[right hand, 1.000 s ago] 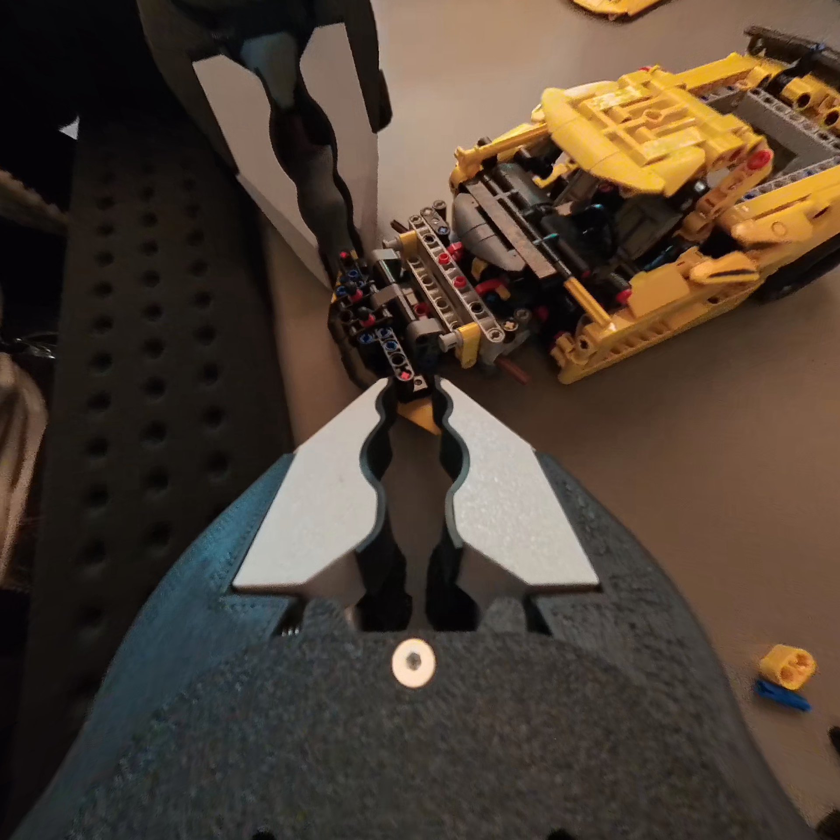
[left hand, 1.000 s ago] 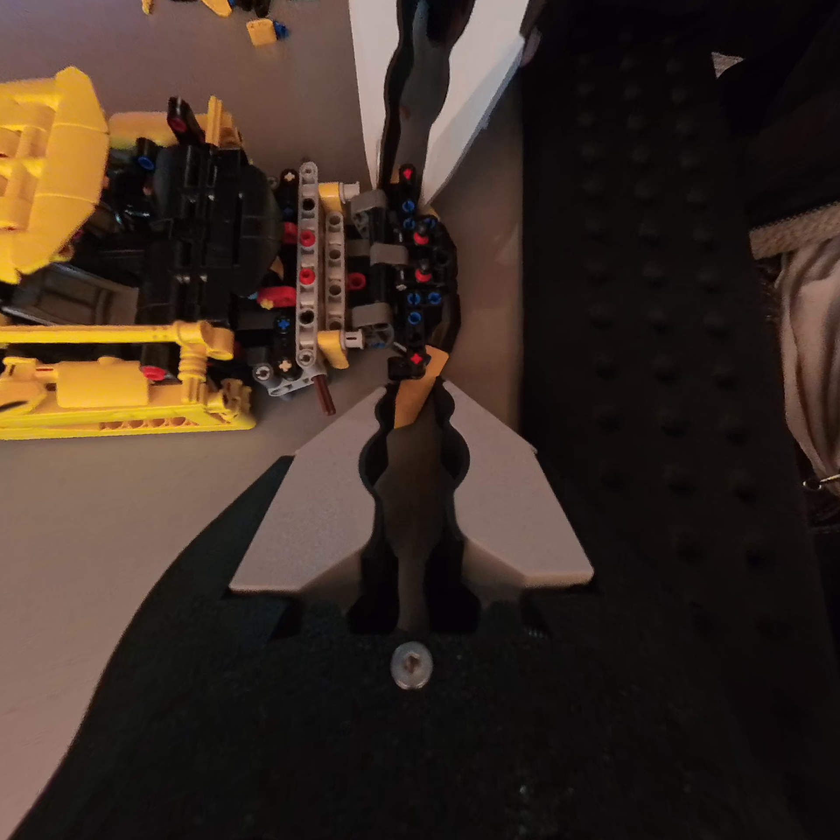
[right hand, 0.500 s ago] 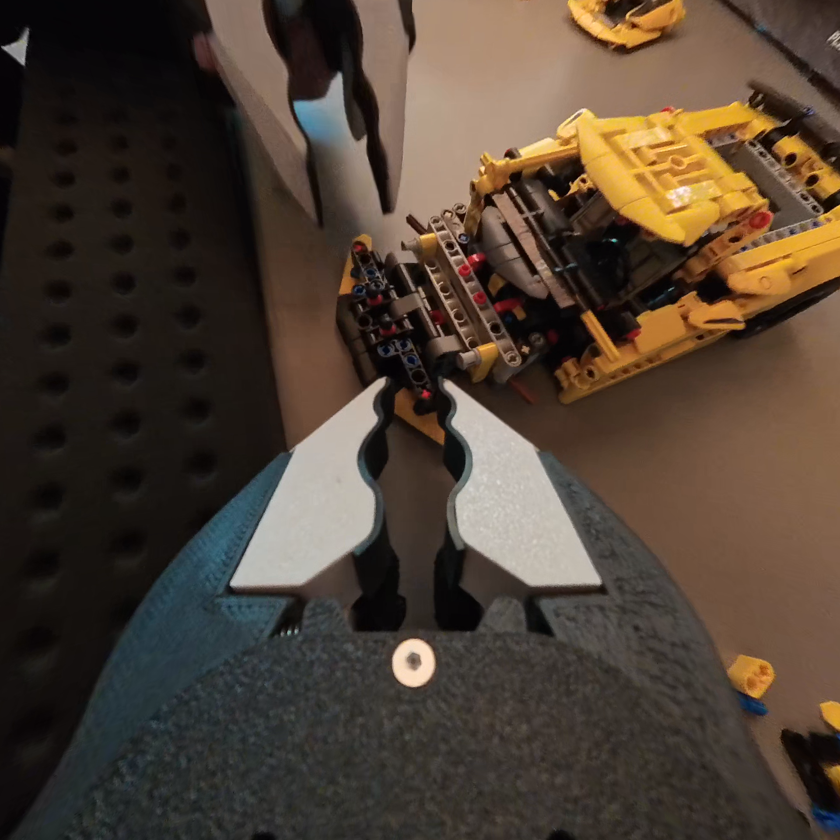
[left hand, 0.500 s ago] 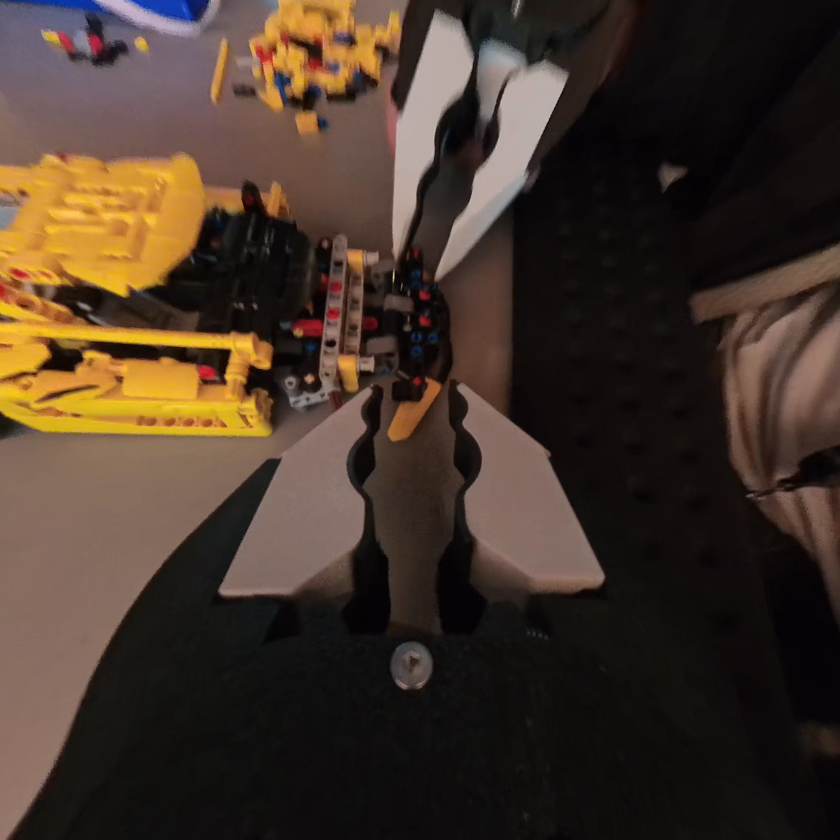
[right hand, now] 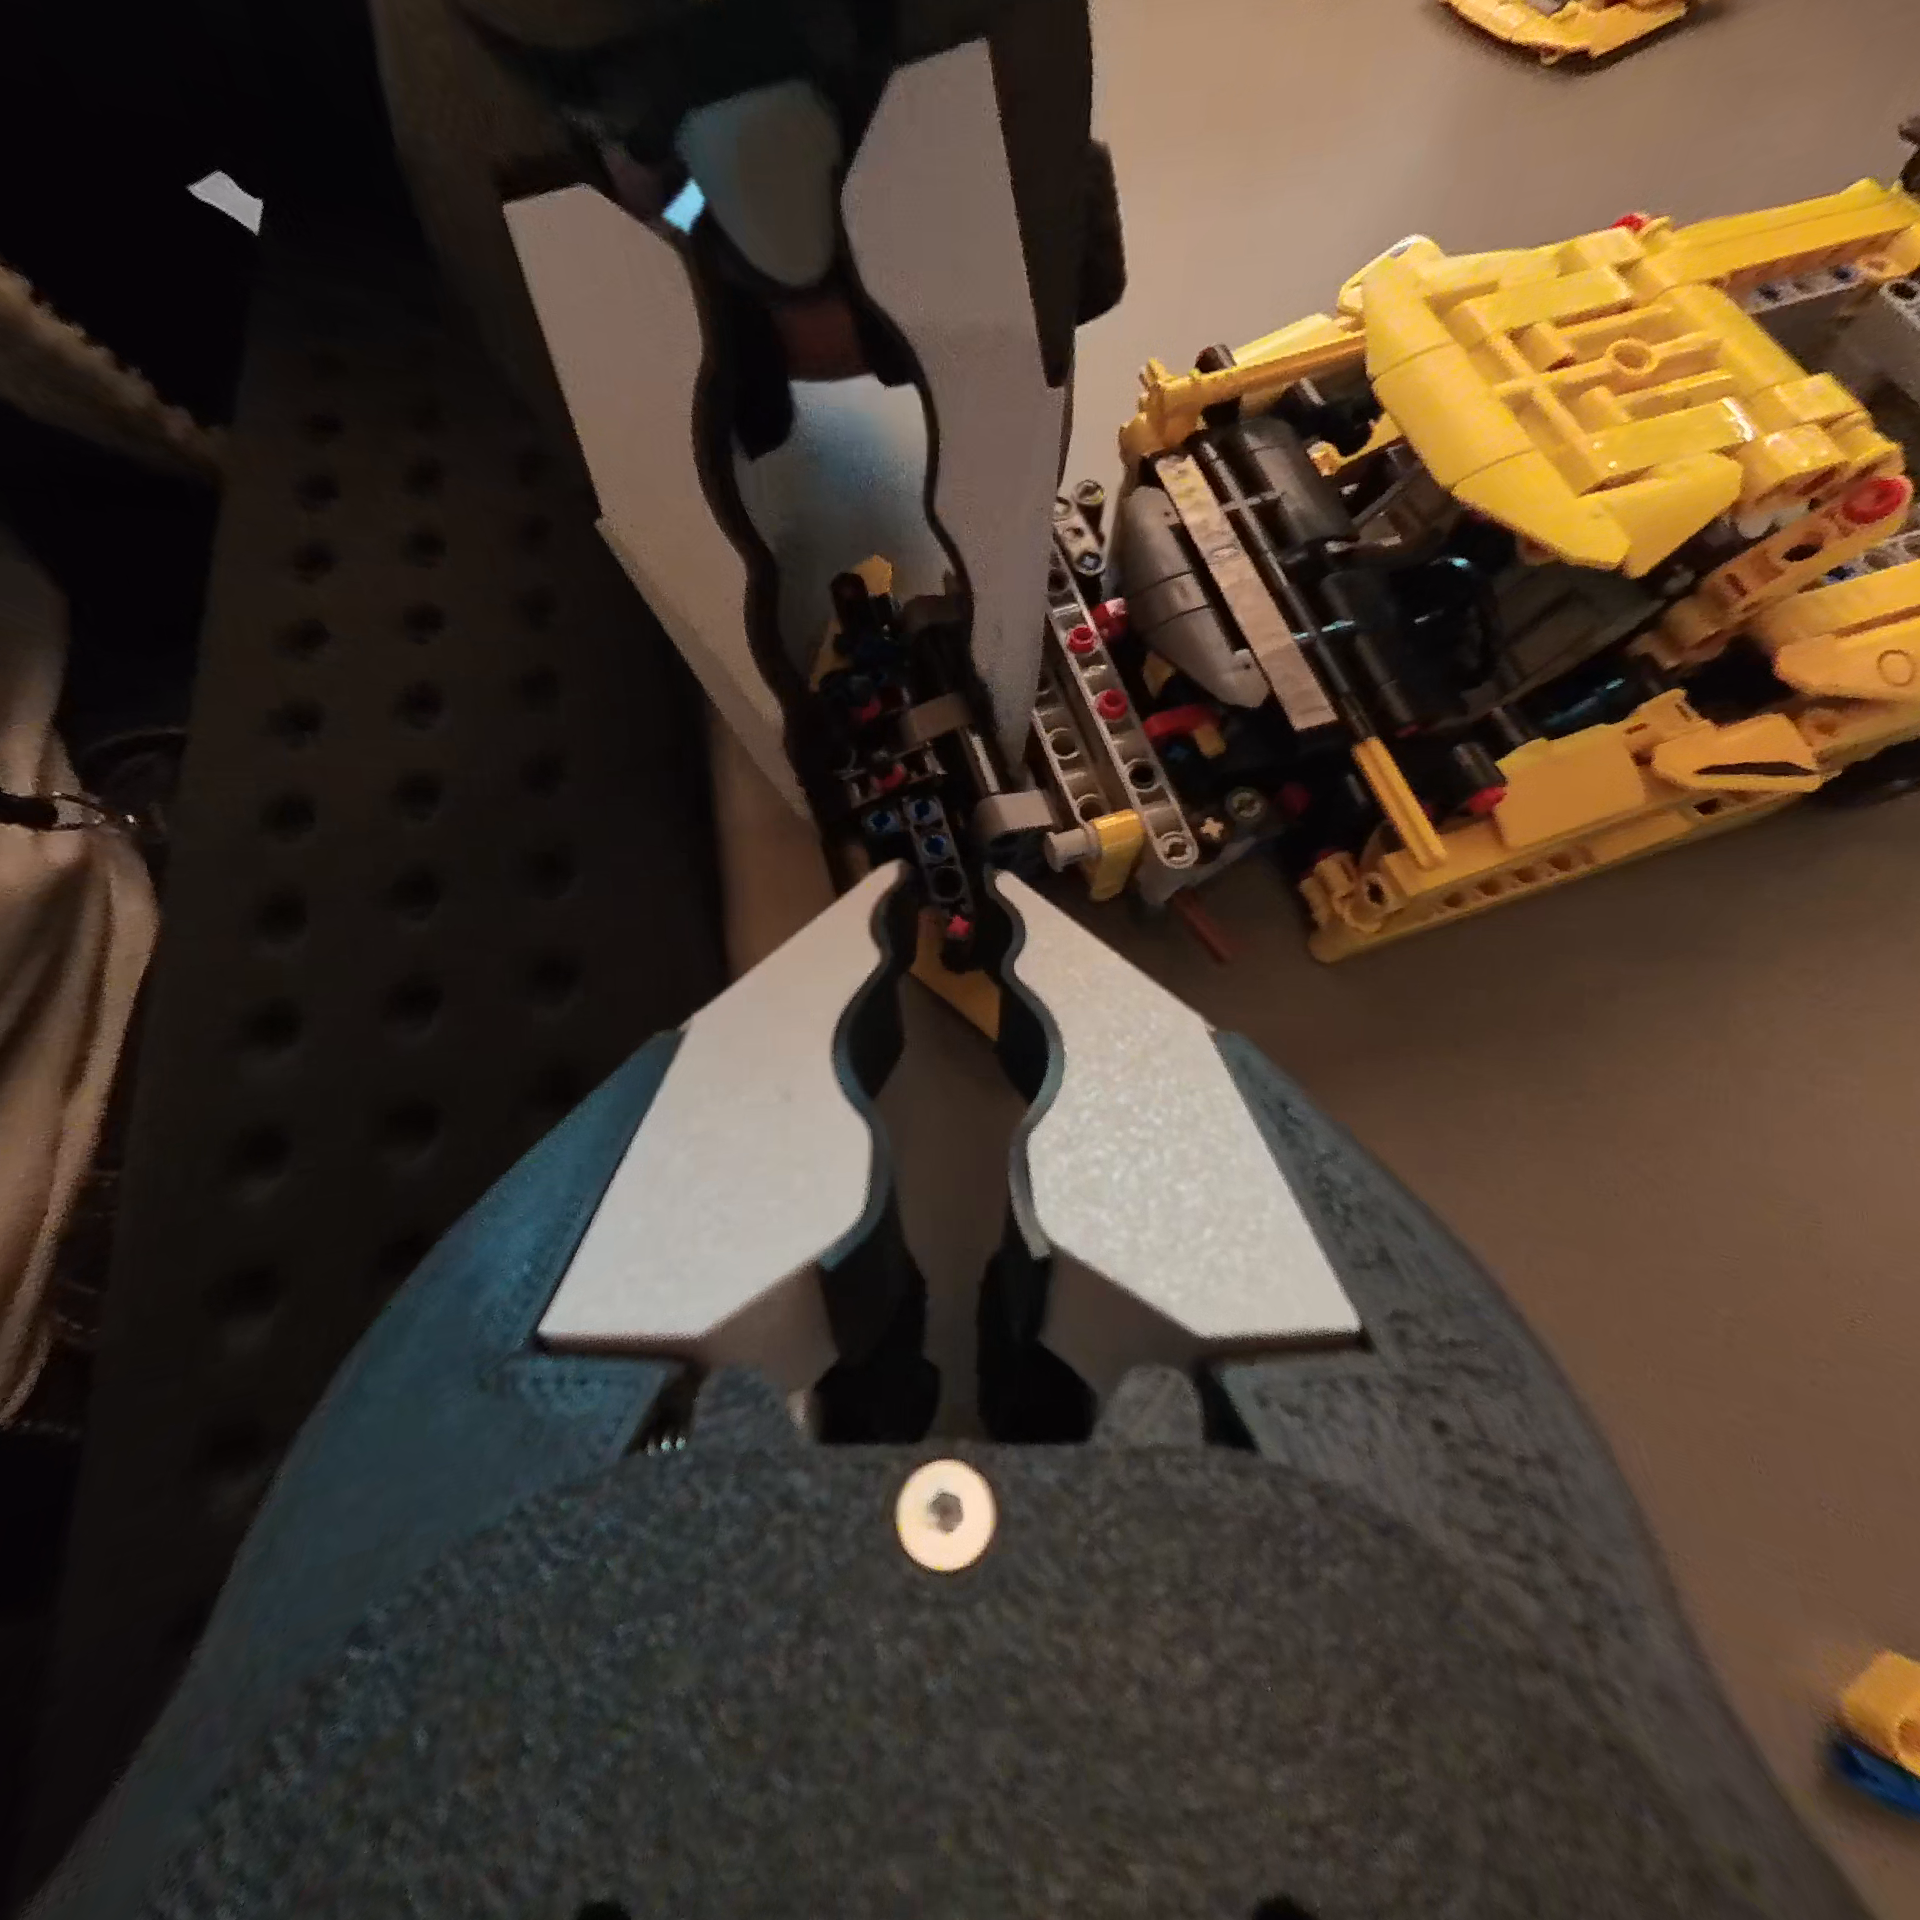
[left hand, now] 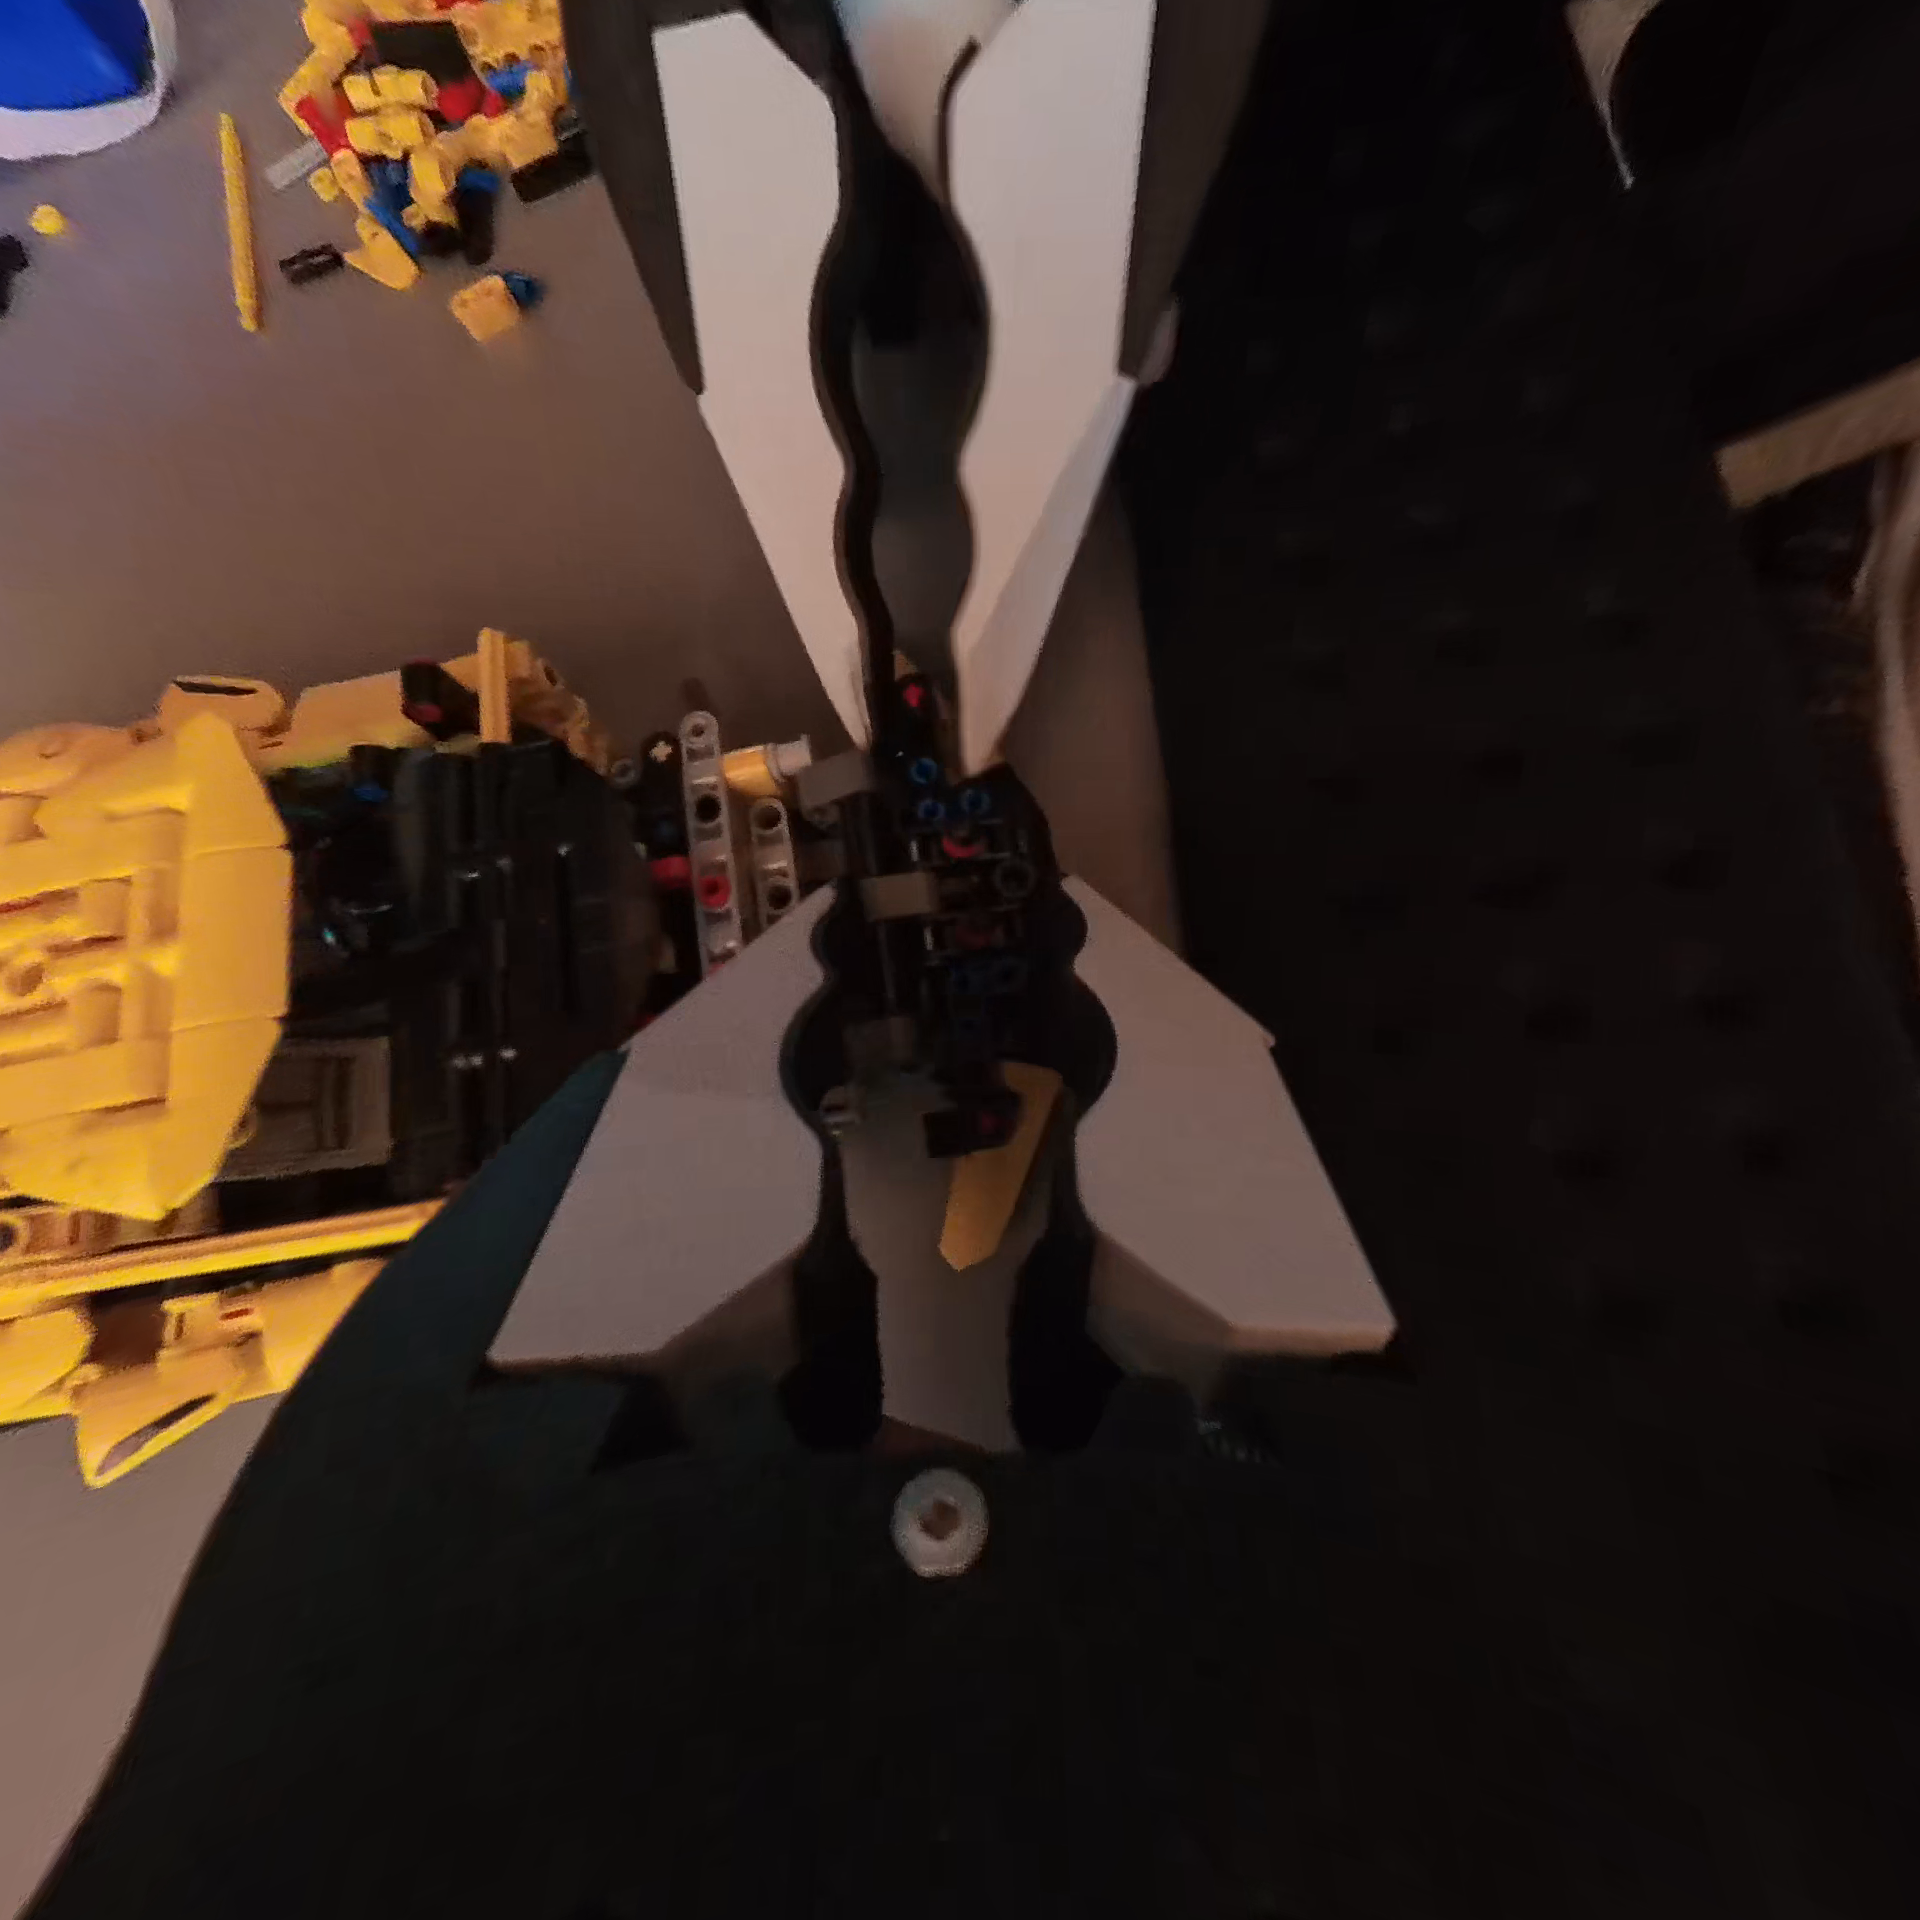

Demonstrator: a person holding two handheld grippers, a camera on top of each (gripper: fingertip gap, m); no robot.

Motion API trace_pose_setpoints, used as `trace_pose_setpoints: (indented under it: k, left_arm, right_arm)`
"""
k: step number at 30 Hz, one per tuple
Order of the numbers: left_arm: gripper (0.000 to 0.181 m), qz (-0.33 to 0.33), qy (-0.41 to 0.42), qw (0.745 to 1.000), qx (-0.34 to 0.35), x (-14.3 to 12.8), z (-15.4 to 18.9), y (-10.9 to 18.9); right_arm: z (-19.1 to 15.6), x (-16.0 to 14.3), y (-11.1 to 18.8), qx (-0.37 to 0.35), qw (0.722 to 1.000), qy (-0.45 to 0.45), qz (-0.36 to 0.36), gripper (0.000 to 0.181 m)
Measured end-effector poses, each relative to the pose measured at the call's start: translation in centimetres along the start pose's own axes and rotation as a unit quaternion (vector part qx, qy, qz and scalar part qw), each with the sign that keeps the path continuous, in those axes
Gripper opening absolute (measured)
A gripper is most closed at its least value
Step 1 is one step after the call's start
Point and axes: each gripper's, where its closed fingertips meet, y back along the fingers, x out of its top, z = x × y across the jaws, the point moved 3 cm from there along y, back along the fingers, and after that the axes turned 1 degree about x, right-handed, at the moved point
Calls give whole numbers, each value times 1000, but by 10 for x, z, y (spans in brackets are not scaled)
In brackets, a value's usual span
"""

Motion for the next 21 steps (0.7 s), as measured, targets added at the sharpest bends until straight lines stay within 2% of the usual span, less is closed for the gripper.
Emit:
trace_pose_setpoints:
  k: [3,13,21]
  left_arm:
    - [35,1,8,1000,4,0,-3,-1]
    - [35,-20,-7,1000,-3,4,-1,-2]
    - [35,-14,-9,1000,1,6,1,-3]
  right_arm:
    - [2,1,2,-2,1000,-27,-14,10]
    - [-1,6,9,10,1000,-12,-1,6]
    - [0,6,13,44,998,-50,13,5]
